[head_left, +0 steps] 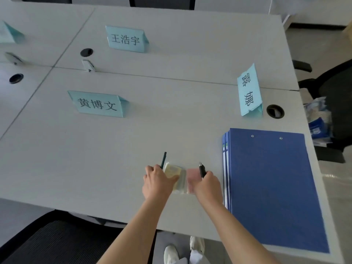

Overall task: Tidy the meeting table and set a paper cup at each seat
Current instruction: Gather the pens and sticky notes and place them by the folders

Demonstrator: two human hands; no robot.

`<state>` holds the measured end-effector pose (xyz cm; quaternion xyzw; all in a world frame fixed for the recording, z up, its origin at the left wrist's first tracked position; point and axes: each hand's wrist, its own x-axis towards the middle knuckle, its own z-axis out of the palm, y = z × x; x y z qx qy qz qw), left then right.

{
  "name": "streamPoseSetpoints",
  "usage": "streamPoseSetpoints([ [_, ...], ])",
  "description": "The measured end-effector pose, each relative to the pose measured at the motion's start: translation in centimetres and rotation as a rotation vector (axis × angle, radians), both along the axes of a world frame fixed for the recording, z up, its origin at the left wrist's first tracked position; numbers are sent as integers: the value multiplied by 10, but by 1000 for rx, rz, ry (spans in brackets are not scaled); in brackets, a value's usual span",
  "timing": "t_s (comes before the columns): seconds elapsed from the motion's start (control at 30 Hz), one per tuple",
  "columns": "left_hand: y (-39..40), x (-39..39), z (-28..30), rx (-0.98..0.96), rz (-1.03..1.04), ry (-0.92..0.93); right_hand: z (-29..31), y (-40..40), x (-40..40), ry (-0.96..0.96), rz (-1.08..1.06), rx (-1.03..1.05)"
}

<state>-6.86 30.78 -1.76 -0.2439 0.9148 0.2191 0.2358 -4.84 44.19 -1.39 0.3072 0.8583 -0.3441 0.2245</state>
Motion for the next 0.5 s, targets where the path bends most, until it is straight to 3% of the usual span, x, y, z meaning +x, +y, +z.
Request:
streamPoseSetpoints([
  [0.13,-1,14,15,-9,55,117,10,14,8,4,31,53],
  [0.23,11,16,26,140,158,188,19,29,11,53,-48,-66],
  [0.4,52,10,33,631,259,32,37,52,14,77,-166,-310],
  [0.5,75,12,34,769,244,-93,42,61,13,33,-143,-328],
])
